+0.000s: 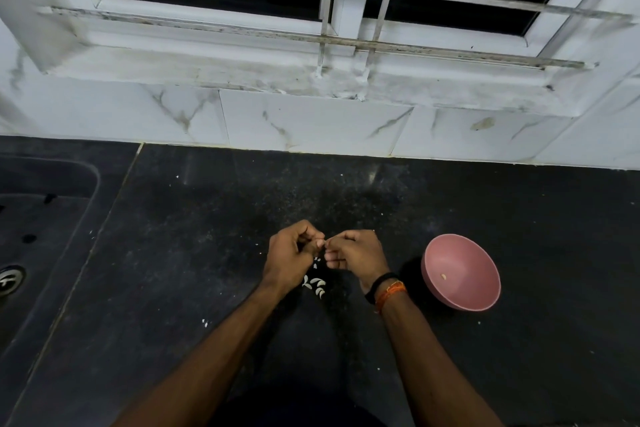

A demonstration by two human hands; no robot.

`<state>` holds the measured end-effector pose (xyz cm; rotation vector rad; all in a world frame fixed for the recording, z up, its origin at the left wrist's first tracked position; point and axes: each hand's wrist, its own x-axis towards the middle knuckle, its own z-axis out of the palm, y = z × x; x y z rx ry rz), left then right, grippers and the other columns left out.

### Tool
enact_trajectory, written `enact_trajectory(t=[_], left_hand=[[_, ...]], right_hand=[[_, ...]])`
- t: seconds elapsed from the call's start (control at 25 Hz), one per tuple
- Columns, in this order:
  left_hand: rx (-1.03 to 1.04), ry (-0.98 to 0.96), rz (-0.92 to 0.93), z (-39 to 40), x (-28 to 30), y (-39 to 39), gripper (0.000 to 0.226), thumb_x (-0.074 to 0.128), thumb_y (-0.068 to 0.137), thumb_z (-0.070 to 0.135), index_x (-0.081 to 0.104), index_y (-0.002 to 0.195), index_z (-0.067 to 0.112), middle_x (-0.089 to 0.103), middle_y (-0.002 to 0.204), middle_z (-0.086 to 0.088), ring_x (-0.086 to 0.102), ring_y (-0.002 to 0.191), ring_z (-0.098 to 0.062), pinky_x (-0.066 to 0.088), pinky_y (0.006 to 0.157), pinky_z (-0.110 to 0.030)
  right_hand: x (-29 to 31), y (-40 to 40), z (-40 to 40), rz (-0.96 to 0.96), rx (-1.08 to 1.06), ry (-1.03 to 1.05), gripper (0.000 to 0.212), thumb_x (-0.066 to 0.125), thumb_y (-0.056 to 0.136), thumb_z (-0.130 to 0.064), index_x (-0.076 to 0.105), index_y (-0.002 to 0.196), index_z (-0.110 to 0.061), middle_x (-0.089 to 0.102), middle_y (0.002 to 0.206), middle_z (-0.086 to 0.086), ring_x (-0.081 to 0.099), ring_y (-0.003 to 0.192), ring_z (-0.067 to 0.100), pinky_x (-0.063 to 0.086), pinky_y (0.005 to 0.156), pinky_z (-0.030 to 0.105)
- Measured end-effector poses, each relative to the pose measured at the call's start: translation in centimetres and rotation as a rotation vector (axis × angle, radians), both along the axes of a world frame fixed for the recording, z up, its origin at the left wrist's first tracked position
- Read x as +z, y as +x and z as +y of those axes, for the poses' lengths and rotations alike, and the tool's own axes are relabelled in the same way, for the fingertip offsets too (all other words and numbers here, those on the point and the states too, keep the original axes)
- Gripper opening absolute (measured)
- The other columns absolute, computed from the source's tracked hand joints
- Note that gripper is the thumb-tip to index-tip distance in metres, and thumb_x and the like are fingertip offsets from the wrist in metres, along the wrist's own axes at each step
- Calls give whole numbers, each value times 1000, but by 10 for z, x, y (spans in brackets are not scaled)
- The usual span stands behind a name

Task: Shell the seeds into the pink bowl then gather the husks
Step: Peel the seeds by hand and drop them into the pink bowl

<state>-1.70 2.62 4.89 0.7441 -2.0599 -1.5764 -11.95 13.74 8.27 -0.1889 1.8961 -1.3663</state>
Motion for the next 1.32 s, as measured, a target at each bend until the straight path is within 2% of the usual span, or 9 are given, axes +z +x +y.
enact_trajectory(t=[0.2,0.36,0.52,0.68,0.84,1.0,1.16,1.32], left_hand=[[4,-3,-20,4,-4,3,16,71,88,1,70,81,15,72,77,3,70,77,-14,59,70,-33],[29,75,24,2,-4,6,14,74,86,1,72,83,14,74,80,0,72,81,-20,60,73,-35],[72,160,53,-1,-3,7,13,73,86,-2,72,84,11,74,80,-4,71,77,-18,60,74,-36],[94,305,131,-1,-4,6,12,71,87,-5,73,88,6,74,82,-12,72,76,-26,61,76,-41],[70,283,129,-3,-3,5,12,73,87,-1,75,90,11,75,85,-9,73,80,-31,62,77,-43],[96,276,117,-7,-5,2,15,73,87,0,76,89,14,75,85,-7,73,80,-26,62,76,-41],[117,298,116,-8,-8,2,18,72,87,-2,77,88,15,75,85,-7,72,79,-21,61,74,-39],[113,298,115,-7,-8,4,15,72,87,-2,76,90,12,75,86,-7,72,82,-21,61,74,-36]], right_hand=[[-2,1,2,-66,-14,20,8,67,87,-3,72,87,3,71,68,8,67,60,12,56,61,26],[7,4,-1,-178,-39,-25,8,67,88,-1,72,91,5,71,69,8,67,59,13,58,58,25],[14,-1,3,-301,-20,-97,15,68,90,-1,72,101,8,74,79,12,72,71,17,63,69,29],[11,0,4,-184,51,-115,16,69,93,-4,73,103,8,75,83,15,72,75,18,62,75,32],[5,-5,0,-101,63,-104,14,69,93,-5,74,100,6,75,85,17,73,75,20,62,74,32],[1,-7,-1,31,82,-13,8,68,93,-5,76,95,-2,76,86,14,74,73,17,61,70,30],[-1,-7,-1,300,195,131,28,56,89,4,76,98,-13,77,86,6,76,76,15,62,69,27],[-2,-3,-2,278,225,77,16,62,97,-6,74,100,-15,77,85,4,76,71,14,61,65,26]])
